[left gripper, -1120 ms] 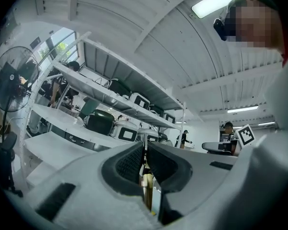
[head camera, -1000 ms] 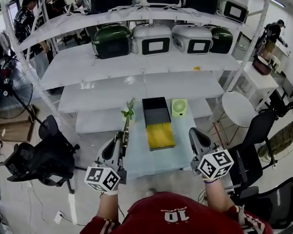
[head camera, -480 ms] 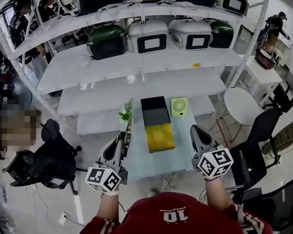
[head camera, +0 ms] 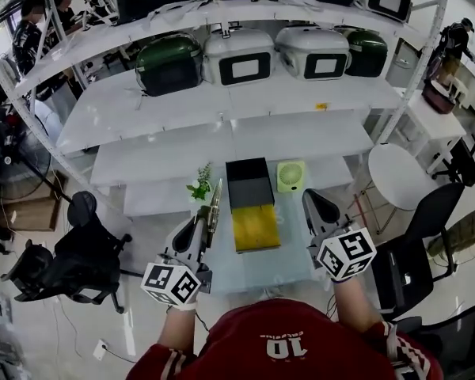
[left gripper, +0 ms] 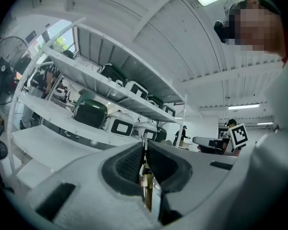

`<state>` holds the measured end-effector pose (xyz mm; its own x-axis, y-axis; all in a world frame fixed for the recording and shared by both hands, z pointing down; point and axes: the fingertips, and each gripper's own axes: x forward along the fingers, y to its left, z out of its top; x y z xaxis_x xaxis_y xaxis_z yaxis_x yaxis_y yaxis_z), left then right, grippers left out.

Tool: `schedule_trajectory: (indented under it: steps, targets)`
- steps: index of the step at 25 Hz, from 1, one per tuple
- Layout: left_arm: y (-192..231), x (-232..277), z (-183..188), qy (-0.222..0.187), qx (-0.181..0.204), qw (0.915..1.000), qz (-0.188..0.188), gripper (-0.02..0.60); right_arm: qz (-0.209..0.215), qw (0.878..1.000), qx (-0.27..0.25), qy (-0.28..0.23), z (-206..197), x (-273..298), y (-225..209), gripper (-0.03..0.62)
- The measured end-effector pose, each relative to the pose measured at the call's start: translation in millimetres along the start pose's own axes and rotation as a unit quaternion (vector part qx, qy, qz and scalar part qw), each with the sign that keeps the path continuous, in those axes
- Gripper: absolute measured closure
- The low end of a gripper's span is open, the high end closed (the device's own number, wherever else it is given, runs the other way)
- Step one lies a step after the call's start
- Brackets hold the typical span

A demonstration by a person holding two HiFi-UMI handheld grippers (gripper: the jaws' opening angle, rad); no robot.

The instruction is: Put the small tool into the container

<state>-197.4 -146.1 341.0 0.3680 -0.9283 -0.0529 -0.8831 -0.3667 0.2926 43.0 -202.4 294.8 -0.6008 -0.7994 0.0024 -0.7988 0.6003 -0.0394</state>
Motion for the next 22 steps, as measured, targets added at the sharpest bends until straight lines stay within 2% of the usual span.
schedule_trajectory:
  steps: [7,22]
  targets:
    - [-4,37,-31,0.033,-0.010,0.9993,-0.016,0.555,0.019,1.000,0.001,0.003,-16,22,-14,0.589]
    - [-8,87,-117,0.122,-0.020,0.9912,-0.047,0.555,0.040,0.996,0.030,0.069,-86,47,-35,0.589]
